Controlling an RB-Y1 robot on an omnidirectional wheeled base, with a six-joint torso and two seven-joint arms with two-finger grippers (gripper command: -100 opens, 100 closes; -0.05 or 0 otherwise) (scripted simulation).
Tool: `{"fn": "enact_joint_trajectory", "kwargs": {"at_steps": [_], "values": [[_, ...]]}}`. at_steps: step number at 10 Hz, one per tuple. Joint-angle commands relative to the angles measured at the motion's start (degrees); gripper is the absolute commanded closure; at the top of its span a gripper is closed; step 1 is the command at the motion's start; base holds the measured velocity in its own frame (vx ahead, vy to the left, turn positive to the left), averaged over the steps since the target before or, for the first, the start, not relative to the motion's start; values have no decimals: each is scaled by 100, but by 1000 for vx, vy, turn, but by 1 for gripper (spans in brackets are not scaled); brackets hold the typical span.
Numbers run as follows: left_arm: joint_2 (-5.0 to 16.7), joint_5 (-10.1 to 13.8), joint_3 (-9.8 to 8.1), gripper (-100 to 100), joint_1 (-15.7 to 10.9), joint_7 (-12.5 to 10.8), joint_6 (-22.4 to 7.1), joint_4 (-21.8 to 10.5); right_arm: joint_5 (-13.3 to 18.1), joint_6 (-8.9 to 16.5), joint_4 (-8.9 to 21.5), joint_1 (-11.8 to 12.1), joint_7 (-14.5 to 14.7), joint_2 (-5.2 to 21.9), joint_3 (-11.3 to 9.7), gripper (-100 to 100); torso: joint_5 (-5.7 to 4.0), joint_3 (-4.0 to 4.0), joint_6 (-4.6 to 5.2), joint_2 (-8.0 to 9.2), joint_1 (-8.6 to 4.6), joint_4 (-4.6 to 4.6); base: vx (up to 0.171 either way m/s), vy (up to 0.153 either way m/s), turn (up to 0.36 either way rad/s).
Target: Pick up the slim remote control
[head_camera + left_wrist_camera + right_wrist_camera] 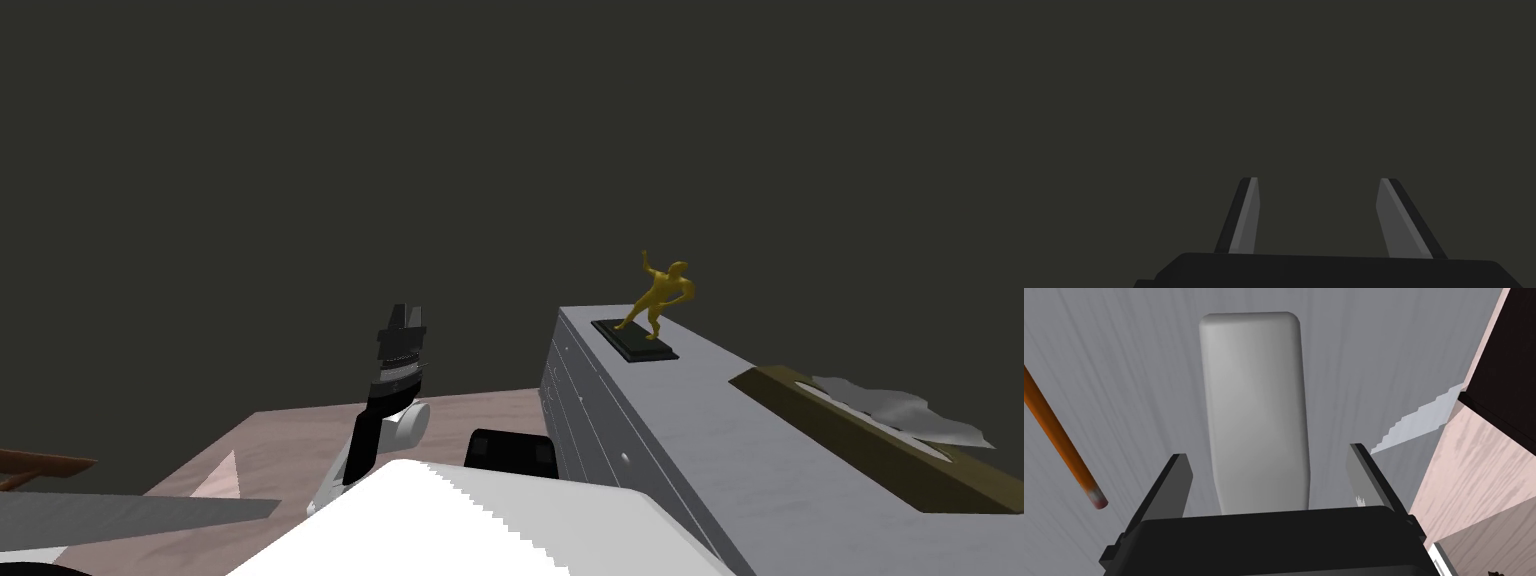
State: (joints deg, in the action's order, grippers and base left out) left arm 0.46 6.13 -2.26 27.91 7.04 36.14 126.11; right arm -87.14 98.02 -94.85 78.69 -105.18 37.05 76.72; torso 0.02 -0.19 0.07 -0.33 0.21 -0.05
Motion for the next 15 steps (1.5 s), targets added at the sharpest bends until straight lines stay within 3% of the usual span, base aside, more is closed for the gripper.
{"fn": "enact_joint_trajectory", "kwargs": {"at_steps": [1, 4, 6, 8, 9, 13, 14, 15], "values": [[0, 0, 0, 0, 0, 0, 0, 0, 30, -79, 223, 21, 286, -47, -56, -100, 0, 0, 0, 0, 0, 0, 125, -11, -102], [0, 0, 0, 0, 0, 0, 0, 0, 51, -129, 374, 38, 625, -87, -93, -100, 2, 3, 0, 5, 8, 1, 53, 17, -38], [0, 0, 0, 0, 0, 0, 0, 0, 93, -231, 677, 72, 1007, -166, -165, -100, 2, 7, 0, 12, 10, 3, 54, 29, -83], [0, 0, 0, 0, -1, 0, 0, 0, 92, -232, 674, 66, 1044, -154, -156, -100, -7, 14, 11, 22, 9, 6, 34, 15, -25], [0, 0, 0, 0, -1, 0, 0, 0, 92, -234, 677, 69, 1074, -160, -157, 100, -8, 20, 9, 34, 4, 9, 0, 0, 0], [0, 0, 0, 0, -1, 0, 0, 0, 92, -234, 676, 67, 1070, -159, -159, 100, -8, 27, 10, 45, -2, 11, 0, 0, 0], [0, 0, 0, 0, -1, 0, 0, 0, 92, -234, 676, 67, 1070, -159, -159, 0, -8, 27, 10, 45, -2, 11, 0, 0, 0], [0, 0, 0, 0, -1, 0, 0, 0, 72, -180, 526, 55, 865, -126, -129, 100, -7, 27, 10, 45, -1, 11, -16, -34, 80]]}}
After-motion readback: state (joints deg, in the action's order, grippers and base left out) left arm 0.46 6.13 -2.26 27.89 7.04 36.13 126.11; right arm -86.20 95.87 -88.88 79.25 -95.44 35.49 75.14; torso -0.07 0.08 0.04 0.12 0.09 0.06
